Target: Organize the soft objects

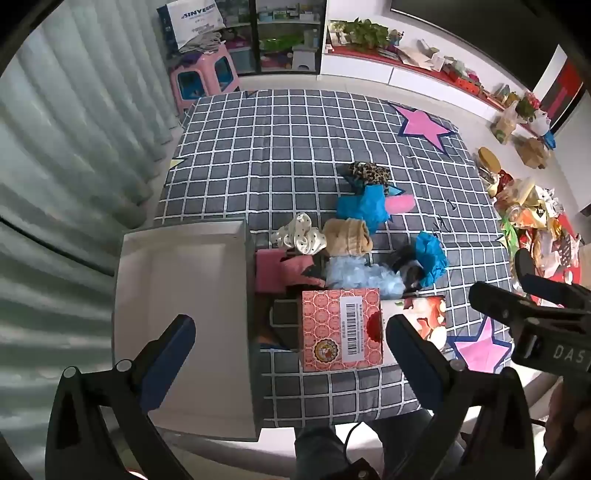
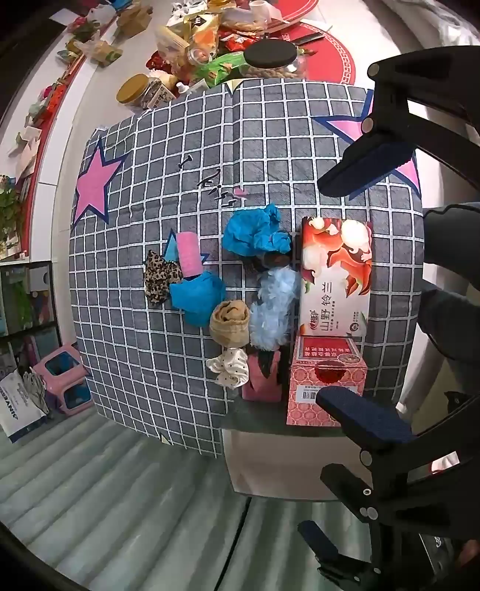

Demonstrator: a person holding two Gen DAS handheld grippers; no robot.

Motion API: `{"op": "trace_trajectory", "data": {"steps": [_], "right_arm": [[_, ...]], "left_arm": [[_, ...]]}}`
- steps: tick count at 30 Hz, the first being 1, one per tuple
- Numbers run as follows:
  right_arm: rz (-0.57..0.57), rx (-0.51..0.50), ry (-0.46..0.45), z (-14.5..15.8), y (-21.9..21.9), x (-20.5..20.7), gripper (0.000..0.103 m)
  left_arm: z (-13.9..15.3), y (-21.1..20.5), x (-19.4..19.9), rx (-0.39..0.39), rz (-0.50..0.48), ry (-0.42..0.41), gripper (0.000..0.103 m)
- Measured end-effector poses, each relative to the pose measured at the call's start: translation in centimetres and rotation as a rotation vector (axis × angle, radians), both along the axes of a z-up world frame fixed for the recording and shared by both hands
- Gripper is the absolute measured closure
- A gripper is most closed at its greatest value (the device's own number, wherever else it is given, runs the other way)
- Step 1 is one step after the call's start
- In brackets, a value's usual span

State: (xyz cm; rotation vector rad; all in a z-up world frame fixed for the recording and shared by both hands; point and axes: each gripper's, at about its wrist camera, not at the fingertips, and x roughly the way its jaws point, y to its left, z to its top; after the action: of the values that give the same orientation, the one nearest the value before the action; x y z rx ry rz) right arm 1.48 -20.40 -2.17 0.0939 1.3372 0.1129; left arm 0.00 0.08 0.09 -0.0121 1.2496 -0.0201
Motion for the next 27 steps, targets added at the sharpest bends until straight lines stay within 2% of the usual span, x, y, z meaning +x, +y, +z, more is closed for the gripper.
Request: {"op": "trace_trajectory", "data": {"steps": [27], "right_arm": [[-0.002,-0.006,-0.004,0.1,0.8,-0.1,0.000]], "left_arm": [[-0.7,0.5,-0.4,-0.020,0.010,0.016,0.000]]}}
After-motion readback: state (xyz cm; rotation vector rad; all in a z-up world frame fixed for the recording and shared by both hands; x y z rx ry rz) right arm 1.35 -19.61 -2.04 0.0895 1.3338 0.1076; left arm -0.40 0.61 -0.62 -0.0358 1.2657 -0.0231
